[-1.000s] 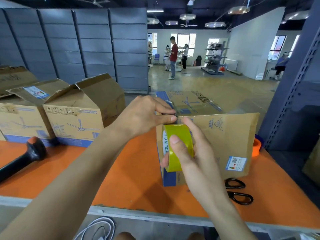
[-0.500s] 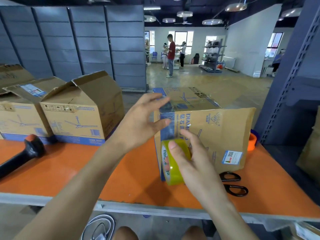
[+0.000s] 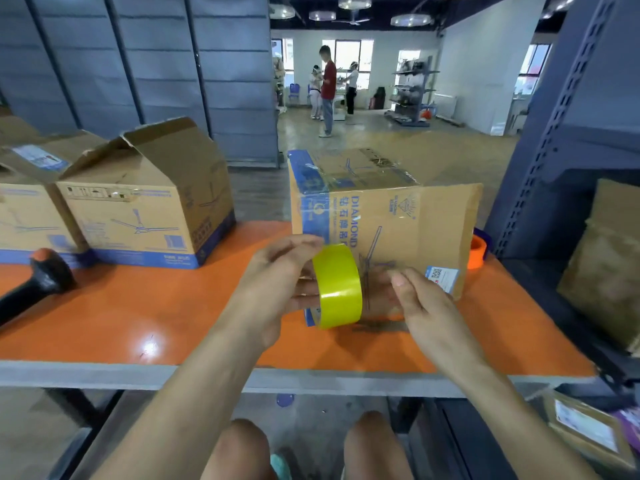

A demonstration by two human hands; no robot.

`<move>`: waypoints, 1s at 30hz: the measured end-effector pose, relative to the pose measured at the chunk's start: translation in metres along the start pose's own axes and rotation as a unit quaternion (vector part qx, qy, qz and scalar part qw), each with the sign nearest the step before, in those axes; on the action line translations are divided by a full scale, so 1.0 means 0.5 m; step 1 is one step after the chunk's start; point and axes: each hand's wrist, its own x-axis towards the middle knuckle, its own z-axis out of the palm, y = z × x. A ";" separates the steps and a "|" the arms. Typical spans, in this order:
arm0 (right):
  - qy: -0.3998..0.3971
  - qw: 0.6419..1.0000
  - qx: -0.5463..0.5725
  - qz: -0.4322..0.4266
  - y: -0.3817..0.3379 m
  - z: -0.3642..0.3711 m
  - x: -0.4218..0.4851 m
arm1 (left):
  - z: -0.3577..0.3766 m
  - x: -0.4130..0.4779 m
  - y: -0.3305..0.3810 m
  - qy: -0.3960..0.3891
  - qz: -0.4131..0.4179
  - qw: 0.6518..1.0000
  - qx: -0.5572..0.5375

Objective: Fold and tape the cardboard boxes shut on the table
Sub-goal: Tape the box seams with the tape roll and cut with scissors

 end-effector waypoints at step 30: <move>-0.223 0.955 -0.161 -0.114 -0.019 -0.236 0.096 | 0.018 0.012 -0.012 0.072 0.026 0.997 -0.026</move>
